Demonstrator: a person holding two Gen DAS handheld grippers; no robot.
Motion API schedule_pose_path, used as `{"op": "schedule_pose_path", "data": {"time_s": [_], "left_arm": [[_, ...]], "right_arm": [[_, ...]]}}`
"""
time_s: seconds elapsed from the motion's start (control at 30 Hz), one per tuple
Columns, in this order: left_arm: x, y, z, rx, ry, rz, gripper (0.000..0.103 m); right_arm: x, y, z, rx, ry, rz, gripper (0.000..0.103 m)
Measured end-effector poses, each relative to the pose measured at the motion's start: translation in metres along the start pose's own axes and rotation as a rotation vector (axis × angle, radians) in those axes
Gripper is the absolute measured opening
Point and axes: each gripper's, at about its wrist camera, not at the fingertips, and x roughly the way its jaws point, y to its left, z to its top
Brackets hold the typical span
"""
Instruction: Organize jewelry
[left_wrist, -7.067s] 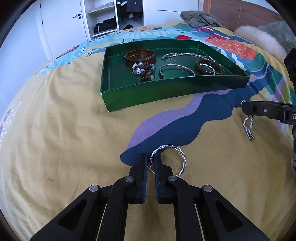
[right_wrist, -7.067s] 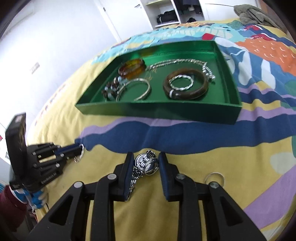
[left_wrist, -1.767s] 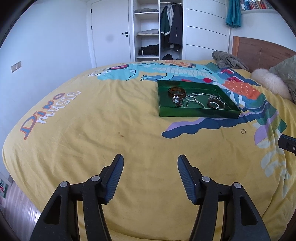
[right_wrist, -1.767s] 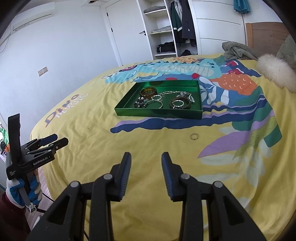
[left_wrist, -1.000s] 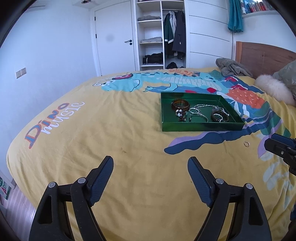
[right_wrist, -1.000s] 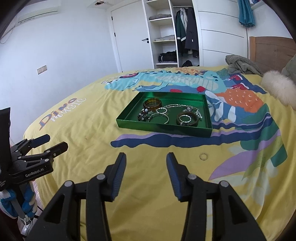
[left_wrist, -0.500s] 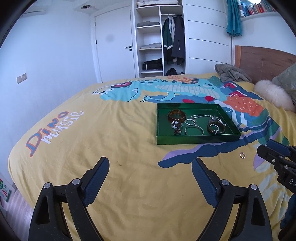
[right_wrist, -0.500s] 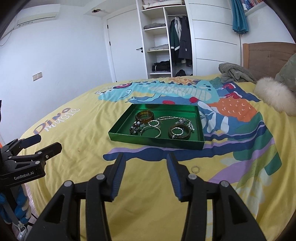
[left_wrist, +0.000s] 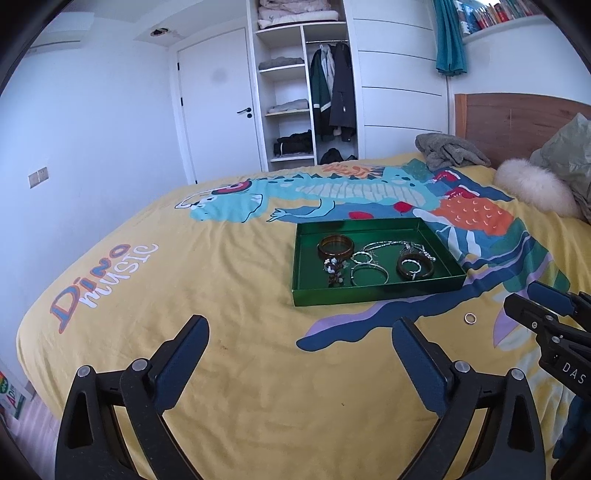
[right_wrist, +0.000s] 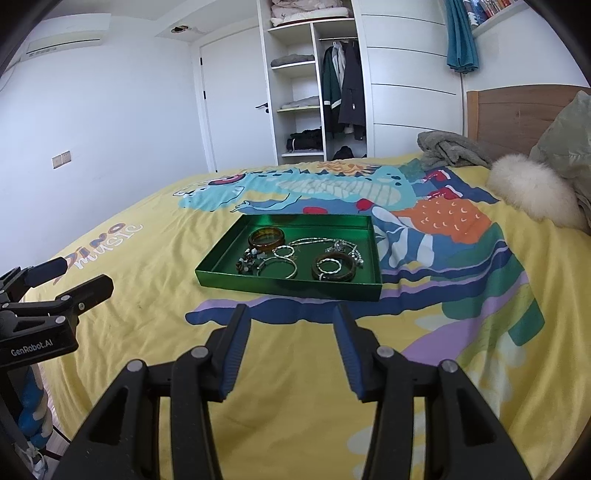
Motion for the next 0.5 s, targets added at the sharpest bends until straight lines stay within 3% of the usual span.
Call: {"op": "schedule_pose_path", "data": {"time_s": [0.5], "left_arm": [[-0.0009,-0.0064,0.0003,0.006,-0.004,-0.004,0.1]], "right_arm": [[-0.0035,-0.0051,0.0014,-0.003,-0.018,-0.022,0.048]]}}
